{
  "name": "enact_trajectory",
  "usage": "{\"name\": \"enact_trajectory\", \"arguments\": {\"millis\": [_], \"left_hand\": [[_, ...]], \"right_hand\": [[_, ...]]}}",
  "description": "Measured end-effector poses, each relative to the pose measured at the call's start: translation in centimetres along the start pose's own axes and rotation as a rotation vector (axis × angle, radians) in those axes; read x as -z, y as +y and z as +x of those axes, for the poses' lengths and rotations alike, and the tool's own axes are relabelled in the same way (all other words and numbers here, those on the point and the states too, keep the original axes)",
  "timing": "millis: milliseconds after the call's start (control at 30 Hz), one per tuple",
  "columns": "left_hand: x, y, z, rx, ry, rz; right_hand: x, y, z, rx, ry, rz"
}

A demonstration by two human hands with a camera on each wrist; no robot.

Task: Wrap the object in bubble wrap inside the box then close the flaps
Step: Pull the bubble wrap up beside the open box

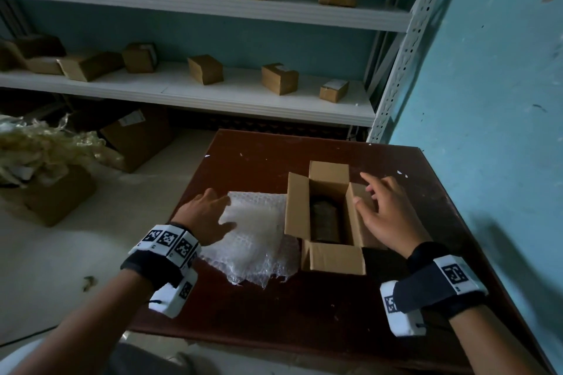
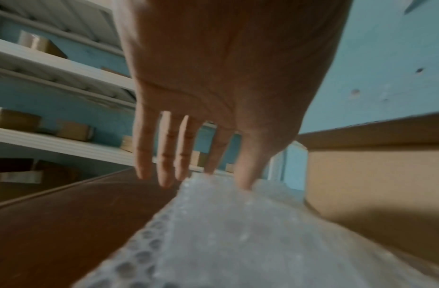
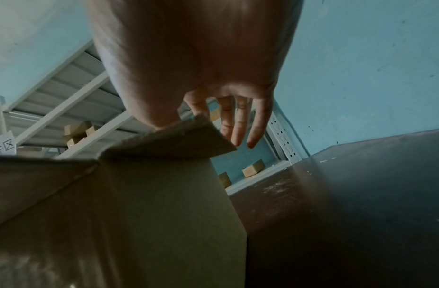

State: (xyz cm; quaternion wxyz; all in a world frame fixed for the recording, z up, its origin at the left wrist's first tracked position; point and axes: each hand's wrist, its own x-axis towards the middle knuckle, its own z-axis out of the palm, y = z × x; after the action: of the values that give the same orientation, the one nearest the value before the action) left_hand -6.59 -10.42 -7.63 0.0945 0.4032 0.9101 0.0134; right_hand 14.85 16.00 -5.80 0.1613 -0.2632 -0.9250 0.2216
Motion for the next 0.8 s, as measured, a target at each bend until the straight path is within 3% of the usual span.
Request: {"name": "enact_trajectory", "arguments": {"millis": [100,167,367,533,800], "left_hand": [[-0.5,-1.5,0.1,0.106,-0.19,0.033],[-0.6,-1.6,-0.1,0.101,-0.22,-0.006],[-0.2,0.0,-0.3,-0.009,0.005,-0.069],[-0.5,0.1,1.0,0.099,-0.01,-0.199],[-1.5,0.4,2.5,0.142,-0.049,-0.338]], "right_hand": [[0.3,-0.3,-0.2,0.006,0.029,-0.015],[0.4,-0.4,-0.3,0.018,0.047,-0.019],[0.3,-0.4,-0.1,0.023,0.052,-0.04],[0.4,-0.4,-0.1,0.014,0.057,-0.035],[0.5,-0.3,-0.1,0.01,0.065,-0.026]]}}
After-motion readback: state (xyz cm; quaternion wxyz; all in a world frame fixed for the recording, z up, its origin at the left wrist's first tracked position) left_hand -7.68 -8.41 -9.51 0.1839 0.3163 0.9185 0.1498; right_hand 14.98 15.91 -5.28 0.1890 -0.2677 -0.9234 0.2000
